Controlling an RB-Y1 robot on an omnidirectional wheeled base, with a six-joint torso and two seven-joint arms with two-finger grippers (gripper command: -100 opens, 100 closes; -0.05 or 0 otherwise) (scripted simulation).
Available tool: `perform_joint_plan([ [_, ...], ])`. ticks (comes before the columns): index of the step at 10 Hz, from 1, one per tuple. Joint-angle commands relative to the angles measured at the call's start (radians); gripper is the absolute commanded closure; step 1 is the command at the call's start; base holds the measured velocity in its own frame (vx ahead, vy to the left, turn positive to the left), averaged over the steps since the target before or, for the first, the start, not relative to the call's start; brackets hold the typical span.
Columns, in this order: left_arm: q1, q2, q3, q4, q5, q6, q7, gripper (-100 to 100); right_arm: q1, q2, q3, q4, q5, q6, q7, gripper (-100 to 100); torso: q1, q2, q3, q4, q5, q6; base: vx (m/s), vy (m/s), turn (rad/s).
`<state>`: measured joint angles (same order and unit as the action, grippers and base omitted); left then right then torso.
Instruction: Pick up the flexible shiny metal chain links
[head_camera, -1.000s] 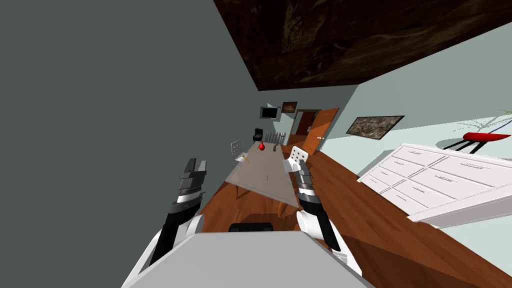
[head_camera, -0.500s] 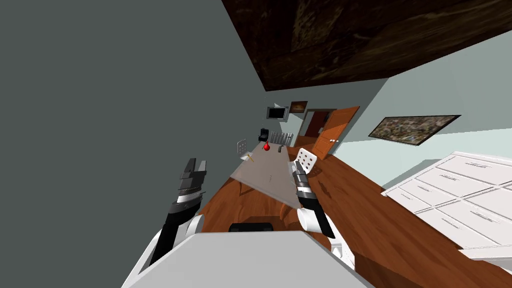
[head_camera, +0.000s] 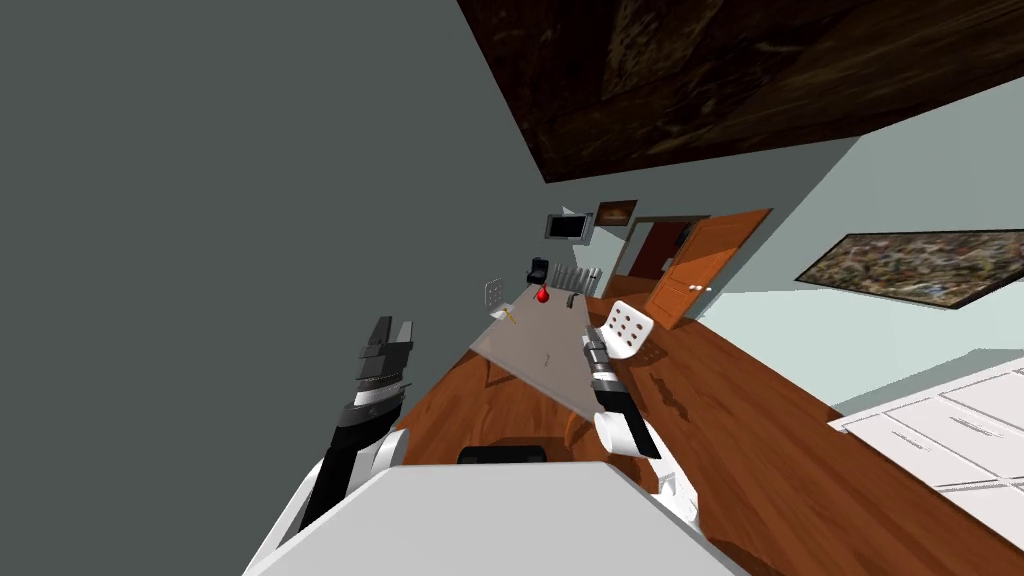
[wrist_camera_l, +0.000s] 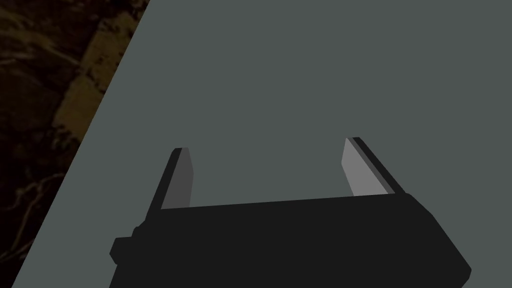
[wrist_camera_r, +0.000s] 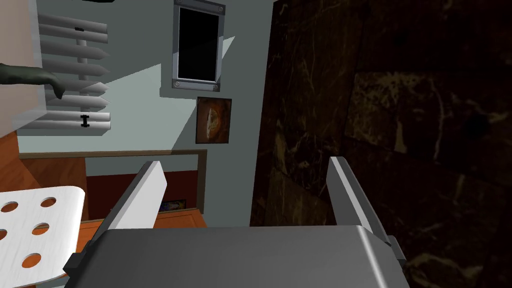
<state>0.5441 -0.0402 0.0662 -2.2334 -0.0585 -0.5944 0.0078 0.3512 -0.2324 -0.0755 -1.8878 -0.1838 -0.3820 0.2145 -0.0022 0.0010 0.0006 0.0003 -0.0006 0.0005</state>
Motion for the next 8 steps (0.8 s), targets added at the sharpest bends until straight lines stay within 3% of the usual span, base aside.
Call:
perform_joint_plan([
  [1, 0.000, 0.000, 0.000, 0.000, 0.000, 0.000, 0.000, 0, -0.024, -0.019, -0.005, 0.050, -0.017, 0.022, 0.015, -100, 0.000, 0.000, 0.000, 0.000, 0.000, 0.000, -0.026, -0.019, 0.258],
  [2, 0.000, 0.000, 0.000, 0.000, 0.000, 0.000, 0.000, 0, -0.046, -0.034, -0.007, 0.084, -0.033, 0.042, 0.029, -100, 0.000, 0.000, 0.000, 0.000, 0.000, -0.001, -0.047, -0.033, 0.399],
  [7, 0.000, 0.000, 0.000, 0.000, 0.000, 0.000, 0.000, 0, -0.093, -0.066, -0.010, 0.222, -0.066, 0.089, 0.059, -100, 0.000, -0.001, 0.000, 0.000, 0.000, 0.000, -0.027, -0.027, 0.161],
  [8, 0.000, 0.000, 0.000, 0.000, 0.000, 0.000, 0.000, 0, -0.117, -0.082, -0.009, 0.262, -0.083, 0.115, 0.075, -100, 0.000, -0.001, -0.001, 0.000, 0.000, 0.000, -0.019, -0.022, 0.282],
])
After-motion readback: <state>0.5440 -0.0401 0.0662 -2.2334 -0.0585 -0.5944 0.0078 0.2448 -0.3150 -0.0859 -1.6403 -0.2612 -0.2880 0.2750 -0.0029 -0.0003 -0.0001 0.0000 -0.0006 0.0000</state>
